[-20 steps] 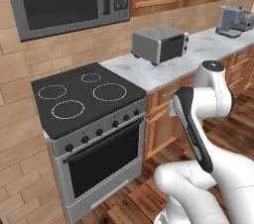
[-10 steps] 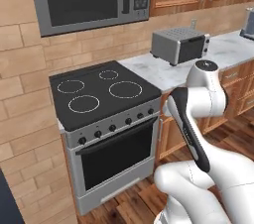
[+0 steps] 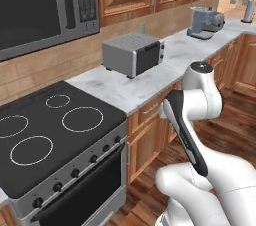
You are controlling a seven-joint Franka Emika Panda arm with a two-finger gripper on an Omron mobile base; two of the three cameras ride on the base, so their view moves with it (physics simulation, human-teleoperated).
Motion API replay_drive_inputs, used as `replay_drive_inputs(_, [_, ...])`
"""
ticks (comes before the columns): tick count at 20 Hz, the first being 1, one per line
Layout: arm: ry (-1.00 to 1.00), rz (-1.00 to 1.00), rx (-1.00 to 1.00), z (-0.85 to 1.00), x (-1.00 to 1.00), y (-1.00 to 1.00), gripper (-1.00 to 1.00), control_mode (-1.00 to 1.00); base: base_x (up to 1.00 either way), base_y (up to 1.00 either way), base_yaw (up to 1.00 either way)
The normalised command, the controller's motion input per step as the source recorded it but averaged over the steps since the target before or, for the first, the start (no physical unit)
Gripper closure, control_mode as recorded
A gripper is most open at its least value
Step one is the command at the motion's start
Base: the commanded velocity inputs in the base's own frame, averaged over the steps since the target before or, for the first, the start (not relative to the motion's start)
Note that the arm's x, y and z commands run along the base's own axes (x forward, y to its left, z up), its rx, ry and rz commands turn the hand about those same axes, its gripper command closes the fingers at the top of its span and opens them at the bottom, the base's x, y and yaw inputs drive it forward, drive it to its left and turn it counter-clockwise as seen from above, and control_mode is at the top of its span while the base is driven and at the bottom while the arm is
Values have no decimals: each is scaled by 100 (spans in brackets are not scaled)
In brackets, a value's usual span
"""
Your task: Retrieve the butter from the fridge and place it on a plate on the dining table. Then retrieve the butter knife by the fridge and place it near the plate.
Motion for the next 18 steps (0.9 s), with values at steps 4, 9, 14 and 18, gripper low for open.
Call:
replay_drive_inputs(4, [0, 0, 0, 0, 0, 0, 100, 100, 85, -31, -67])
replay_drive_inputs(9, [0, 0, 0, 0, 0, 0, 100, 100, 85, -28, -67])
replay_drive_inputs(14, [0, 0, 0, 0, 0, 0, 100, 100, 85, -17, -65])
replay_drive_inputs(18, [0, 0, 0, 0, 0, 0, 100, 100, 88, 0, -68])
